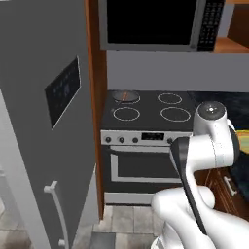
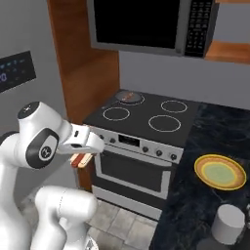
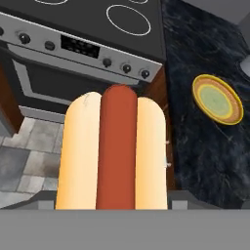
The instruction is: Place the cold items (mushroom and carrot) from the fridge in one tupperware on the dining counter. Place the warm items (kebab skewer and hot dog) in the stove area in another tupperware.
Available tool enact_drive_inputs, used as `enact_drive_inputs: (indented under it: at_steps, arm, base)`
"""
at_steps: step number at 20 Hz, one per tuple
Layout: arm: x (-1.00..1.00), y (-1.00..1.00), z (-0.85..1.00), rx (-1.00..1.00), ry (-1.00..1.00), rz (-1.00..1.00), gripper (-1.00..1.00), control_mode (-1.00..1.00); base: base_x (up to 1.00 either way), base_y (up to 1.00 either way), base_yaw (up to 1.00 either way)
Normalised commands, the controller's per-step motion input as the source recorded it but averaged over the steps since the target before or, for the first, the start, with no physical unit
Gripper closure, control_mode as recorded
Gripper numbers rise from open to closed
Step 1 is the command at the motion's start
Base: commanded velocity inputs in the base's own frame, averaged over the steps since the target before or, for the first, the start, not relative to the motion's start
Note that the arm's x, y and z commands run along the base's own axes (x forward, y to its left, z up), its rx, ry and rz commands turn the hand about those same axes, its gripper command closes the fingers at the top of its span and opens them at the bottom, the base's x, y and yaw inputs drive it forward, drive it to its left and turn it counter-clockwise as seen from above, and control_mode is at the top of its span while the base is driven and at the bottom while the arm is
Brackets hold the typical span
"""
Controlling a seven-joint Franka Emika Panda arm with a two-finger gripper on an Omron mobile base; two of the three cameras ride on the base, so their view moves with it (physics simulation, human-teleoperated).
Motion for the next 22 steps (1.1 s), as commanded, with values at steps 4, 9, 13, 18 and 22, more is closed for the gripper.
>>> enact_drive_inputs:
  at_steps: [4, 9, 13, 18, 22]
  arm:
    - [0.00, 0.00, 0.00, 0.00, 0.00, 0.00, 1.00, 1.00]
    - [0.00, 0.00, 0.00, 0.00, 0.00, 0.00, 1.00, 1.00]
    - [0.00, 0.00, 0.00, 0.00, 0.00, 0.00, 1.00, 1.00]
    - [0.00, 0.00, 0.00, 0.00, 0.00, 0.00, 1.00, 1.00]
    - [0.00, 0.00, 0.00, 0.00, 0.00, 0.00, 1.00, 1.00]
  base:
    - [-0.45, 0.27, -0.91]
    - [-0.78, 0.10, -0.71]
    - [-1.00, -0.03, -0.41]
    - [-1.00, -0.02, -0.36]
    - [-1.00, 0.40, -0.44]
